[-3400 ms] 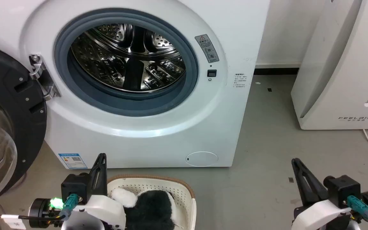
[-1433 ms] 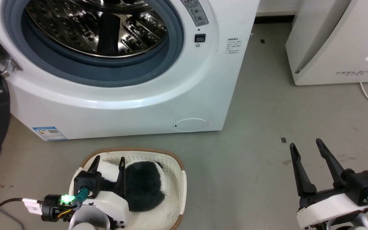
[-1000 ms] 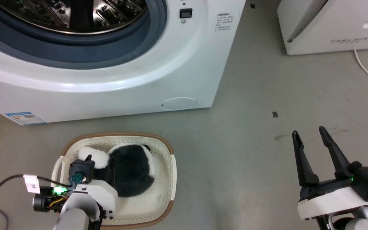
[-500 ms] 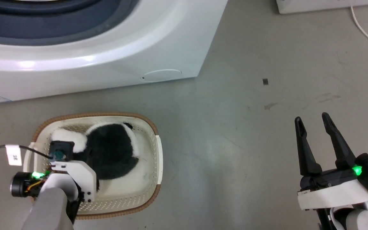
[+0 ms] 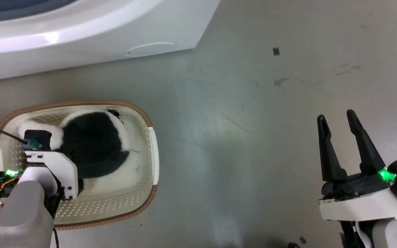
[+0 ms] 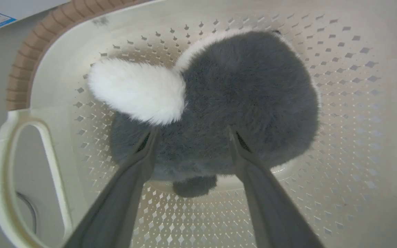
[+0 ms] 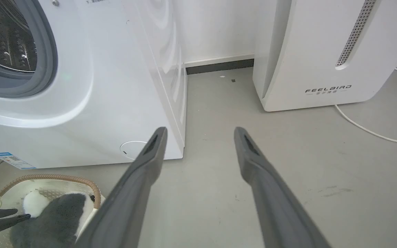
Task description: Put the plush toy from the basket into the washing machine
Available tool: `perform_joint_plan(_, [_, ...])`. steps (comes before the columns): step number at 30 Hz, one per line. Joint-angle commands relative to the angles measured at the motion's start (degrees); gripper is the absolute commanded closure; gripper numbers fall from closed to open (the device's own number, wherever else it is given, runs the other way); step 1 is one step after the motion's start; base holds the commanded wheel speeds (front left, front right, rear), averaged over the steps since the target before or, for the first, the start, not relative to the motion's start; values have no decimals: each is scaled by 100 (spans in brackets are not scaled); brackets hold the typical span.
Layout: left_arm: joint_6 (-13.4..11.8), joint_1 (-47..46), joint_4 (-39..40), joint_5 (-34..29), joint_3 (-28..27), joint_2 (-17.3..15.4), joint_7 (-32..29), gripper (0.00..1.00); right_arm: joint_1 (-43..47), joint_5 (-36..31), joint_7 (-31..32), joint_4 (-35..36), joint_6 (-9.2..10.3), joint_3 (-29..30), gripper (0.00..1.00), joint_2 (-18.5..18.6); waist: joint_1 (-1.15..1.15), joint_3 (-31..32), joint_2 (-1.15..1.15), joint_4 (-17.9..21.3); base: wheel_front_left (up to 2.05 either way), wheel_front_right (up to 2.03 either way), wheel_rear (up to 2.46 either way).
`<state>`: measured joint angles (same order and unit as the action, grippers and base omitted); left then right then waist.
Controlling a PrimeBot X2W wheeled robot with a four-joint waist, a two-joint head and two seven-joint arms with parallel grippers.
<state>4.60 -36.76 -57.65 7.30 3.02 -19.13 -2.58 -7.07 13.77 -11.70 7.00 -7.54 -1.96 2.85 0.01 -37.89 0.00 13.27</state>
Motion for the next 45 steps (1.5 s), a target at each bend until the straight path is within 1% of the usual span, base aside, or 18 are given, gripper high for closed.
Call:
perform_joint_plan(1, [60, -213, -189, 58, 52, -72, -60, 0, -115, 93, -65, 64, 4, -21, 0, 2, -1, -206, 0, 101, 0, 0, 0])
perform_joint_plan(4, [119, -384, -376, 98, 128, -127, -168, 0, -141, 152, -101, 82, 5, -44, 0, 2, -1, -382, 0, 147, 0, 0, 0])
perform_joint_plan(8, [168, -561, -561, 280, 97, -132, -262, 0, -173, 219, -137, 98, 5, -110, 0, 2, -1, -556, 0, 192, 0, 0, 0])
perform_joint_plan(11, [201, -719, -694, 339, 211, -189, -259, 0, -212, 293, -173, 134, 5, -168, 0, 2, -1, -735, 0, 256, 0, 0, 0])
perform_joint_plan(15, [229, -885, -751, 580, 464, -172, -295, 0, -241, 392, -220, 159, 5, -214, 0, 2, -1, -968, 0, 335, 0, 0, 0])
perform_joint_plan(19, [255, -1057, -794, 827, 756, -338, -349, 0, -283, 457, -268, 192, 5, -248, 0, 2, -1, -1215, 0, 406, 0, 0, 0])
perform_joint_plan(24, [286, -1318, -1033, 1002, 1008, -595, -377, 0, -376, 567, -327, 230, 5, -266, 0, 3, -1, -1516, 0, 510, 0, 0, 0])
perform_joint_plan(30, [288, -1367, -1107, 1170, 1128, -627, -329, 0, -410, 614, -330, 192, 5, -249, 0, 3, -1, -1545, 0, 508, 0, 0, 0])
perform_joint_plan(31, [288, -1367, -1132, 1186, 1146, -621, -329, 51, -415, 618, -330, 179, 5, -244, 0, 3, -1, -1535, 0, 501, 0, 0, 0])
perform_joint_plan(32, [288, -1353, -1154, 1209, 1173, -592, -343, 100, -422, 616, -330, 165, 5, -237, 0, 3, -1, -1516, 0, 488, 0, 0, 0])
perform_joint_plan(34, [288, -1307, -1164, 1267, 1269, -523, -398, 100, -438, 596, -330, 144, 5, -224, 0, 3, -1, -1465, 0, 463, 0, 0, 0])
perform_joint_plan(38, [288, -1221, -1160, 1376, 1376, -473, -263, 100, -469, 540, -330, 114, 5, -139, 0, 3, -1, -1308, 0, 411, 0, 0, 0])
perform_joint_plan(45, [289, -961, -1203, 1547, 1504, -270, 236, 100, -385, 376, -330, 36, 5, -11, 0, 3, -1, -713, 0, 263, 0, 0, 0])
